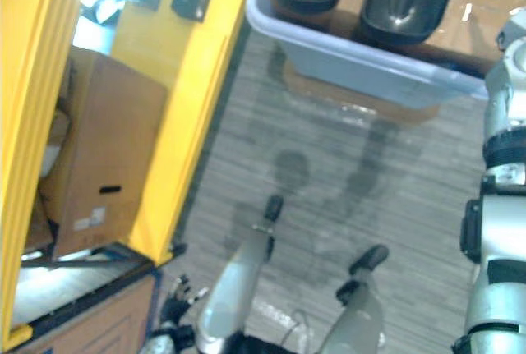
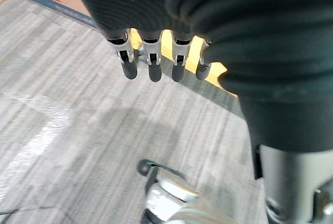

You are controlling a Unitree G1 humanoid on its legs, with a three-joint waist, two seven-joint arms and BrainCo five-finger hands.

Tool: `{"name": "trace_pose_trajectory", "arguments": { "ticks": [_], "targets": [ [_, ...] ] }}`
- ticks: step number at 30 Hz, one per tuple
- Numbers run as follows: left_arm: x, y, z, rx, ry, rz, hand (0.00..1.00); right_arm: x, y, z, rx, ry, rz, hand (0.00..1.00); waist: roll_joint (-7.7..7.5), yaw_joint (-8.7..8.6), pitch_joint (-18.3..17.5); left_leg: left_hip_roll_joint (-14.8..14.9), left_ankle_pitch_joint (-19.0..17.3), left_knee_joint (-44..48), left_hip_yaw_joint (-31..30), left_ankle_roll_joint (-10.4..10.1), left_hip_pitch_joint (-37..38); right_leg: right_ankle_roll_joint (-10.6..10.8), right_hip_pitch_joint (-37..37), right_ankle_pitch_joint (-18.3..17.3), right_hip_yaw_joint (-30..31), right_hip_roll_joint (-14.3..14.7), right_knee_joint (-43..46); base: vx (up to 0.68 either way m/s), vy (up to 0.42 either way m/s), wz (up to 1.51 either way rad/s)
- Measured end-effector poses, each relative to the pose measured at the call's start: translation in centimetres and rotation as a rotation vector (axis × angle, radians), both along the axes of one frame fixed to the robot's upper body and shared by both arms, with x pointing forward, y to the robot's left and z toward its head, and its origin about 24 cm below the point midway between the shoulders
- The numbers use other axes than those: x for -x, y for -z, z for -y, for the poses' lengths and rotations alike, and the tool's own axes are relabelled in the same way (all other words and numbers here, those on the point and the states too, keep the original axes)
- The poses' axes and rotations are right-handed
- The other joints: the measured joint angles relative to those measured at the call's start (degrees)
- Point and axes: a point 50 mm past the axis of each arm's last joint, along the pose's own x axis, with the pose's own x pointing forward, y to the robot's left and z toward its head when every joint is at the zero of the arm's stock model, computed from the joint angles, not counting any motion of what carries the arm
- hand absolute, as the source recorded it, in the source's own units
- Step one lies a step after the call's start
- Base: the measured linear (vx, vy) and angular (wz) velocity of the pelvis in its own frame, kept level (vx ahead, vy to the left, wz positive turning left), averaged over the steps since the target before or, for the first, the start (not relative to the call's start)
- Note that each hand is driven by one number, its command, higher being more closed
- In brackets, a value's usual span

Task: Walk over and take plastic housings, then place them on the shelf

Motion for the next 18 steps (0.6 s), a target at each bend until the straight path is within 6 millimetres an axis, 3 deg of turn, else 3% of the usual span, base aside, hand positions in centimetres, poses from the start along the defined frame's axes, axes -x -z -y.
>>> {"name": "trace_pose_trajectory", "arguments": {
  "ticks": [4, 6, 8, 12, 18],
  "targets": [
    [0.1, 0.1, 0.3, 0.039, 0.003, 0.000, 0.00, 0.1, -0.2, 1.1, -0.080, 0.009, -0.061, 0.00, 0.21, 1.49, -0.13, -0.75, 0.00, 0.98, -1.56, 0.00, -1.76, 0.26, -0.03, 0.50, -1.26, 0.00, -1.20, -0.01, 0.009, 0.12],
    [0.1, 0.2, 0.5, 0.050, 0.023, 0.001, 0.00, 0.4, -0.6, 1.8, -0.084, 0.015, -0.090, 0.00, 0.40, 3.14, -0.25, -1.19, -0.02, 1.02, -1.86, 0.00, -1.87, 0.38, 0.15, 1.11, -1.34, -0.11, -2.23, -0.01, 0.006, 0.04],
    [0.1, 0.1, 0.8, 0.058, 0.044, 0.012, 0.00, 1.1, -1.8, 2.4, -0.048, 0.019, -0.095, 0.00, 1.67, 4.09, -1.09, -1.60, -0.23, 1.85, -3.03, 0.01, -3.51, 0.36, 0.02, 1.25, -2.65, -0.04, -2.46, -0.03, 0.019, 0.17],
    [0.1, 0.1, 1.2, 0.090, 0.057, 0.030, 0.00, 1.1, -2.1, 2.5, -0.016, 0.003, -0.118, 0.00, 2.07, 6.19, -1.36, -1.79, -0.41, 1.98, -3.01, 0.12, -4.08, 0.33, -0.34, 1.77, -2.64, -0.09, -3.02, -0.05, 0.020, 0.01],
    [0.2, 0.1, 1.8, 0.100, 0.088, 0.032, 0.00, 1.2, -3.6, 2.0, 0.030, 0.002, -0.154, 0.00, 3.11, 7.30, -2.06, -2.24, -0.56, 3.46, -4.29, 0.09, -6.70, 0.51, -0.92, 2.21, -4.29, 0.14, -3.84, -0.03, 0.013, 0.08]
  ]
}}
